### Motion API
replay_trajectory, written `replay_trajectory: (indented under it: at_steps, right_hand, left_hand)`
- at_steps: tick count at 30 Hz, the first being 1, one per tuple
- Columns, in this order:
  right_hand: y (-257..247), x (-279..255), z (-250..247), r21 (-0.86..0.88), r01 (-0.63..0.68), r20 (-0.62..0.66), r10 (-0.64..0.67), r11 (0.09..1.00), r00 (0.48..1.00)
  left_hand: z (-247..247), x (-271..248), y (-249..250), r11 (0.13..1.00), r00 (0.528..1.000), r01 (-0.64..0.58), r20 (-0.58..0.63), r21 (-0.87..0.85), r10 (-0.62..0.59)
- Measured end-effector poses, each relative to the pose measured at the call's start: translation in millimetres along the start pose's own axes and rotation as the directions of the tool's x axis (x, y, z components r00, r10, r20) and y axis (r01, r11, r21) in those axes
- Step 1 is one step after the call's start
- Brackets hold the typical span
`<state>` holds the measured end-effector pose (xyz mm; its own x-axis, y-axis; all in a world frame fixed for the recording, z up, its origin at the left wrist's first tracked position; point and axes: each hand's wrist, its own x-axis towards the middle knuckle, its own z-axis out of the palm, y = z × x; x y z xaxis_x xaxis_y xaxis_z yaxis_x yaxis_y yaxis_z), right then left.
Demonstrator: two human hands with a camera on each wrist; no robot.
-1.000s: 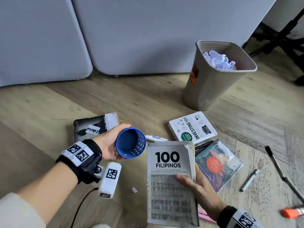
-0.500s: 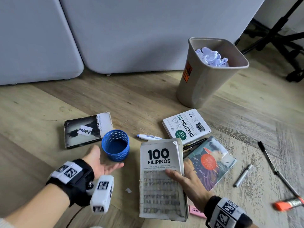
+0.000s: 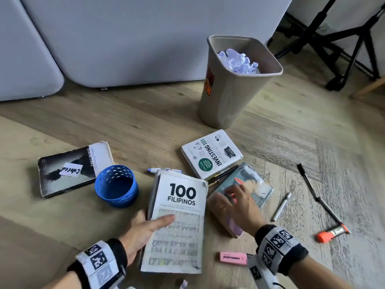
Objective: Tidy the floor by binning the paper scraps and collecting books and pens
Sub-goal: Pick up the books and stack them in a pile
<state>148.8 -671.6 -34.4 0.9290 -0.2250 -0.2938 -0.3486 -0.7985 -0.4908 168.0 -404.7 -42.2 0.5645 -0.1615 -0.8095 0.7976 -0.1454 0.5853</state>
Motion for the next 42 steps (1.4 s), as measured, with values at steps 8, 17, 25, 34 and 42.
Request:
replay_trajectory:
  at_steps: [8, 17, 25, 34, 42]
  right_hand:
    - [91.8, 33.9, -41.0, -0.164, -0.387, -0.017, 0.389, 0.908, 0.921]
    - [90.3, 34.9, -58.9, 0.337, -0.452, 0.228, 0.394, 0.826, 0.890]
    - [1.6, 3.5, -114.3, 0.784, 0.005, -0.034, 0.034, 0.620, 0.999]
    - [-58.0, 32.1, -31.6, 0.699, 0.106, 0.082, -0.226, 0.707, 0.971]
    - [-40.3, 55.1, 11.4, 0.230, 0.155, 0.323, -0.226, 0.961, 0.919]
  left_hand:
    - [-11.3, 19.6, 4.6, 0.999, 0.996, -0.039, -0.081, -0.005, 0.038]
    - [-16.9, 21.2, 6.0, 0.997, 0.996, -0.027, -0.084, 0.069, 0.033]
    - [-17.8, 14.3, 12.2, 1.000, 0.997, -0.011, -0.076, -0.010, 0.010]
    - [-22.0, 4.2, 20.3, 0.997, 0.996, -0.077, 0.041, -0.023, 0.078]
    - [-25.7, 12.1, 7.5, 0.988, 1.000, 0.014, 0.012, 0.155, -0.016]
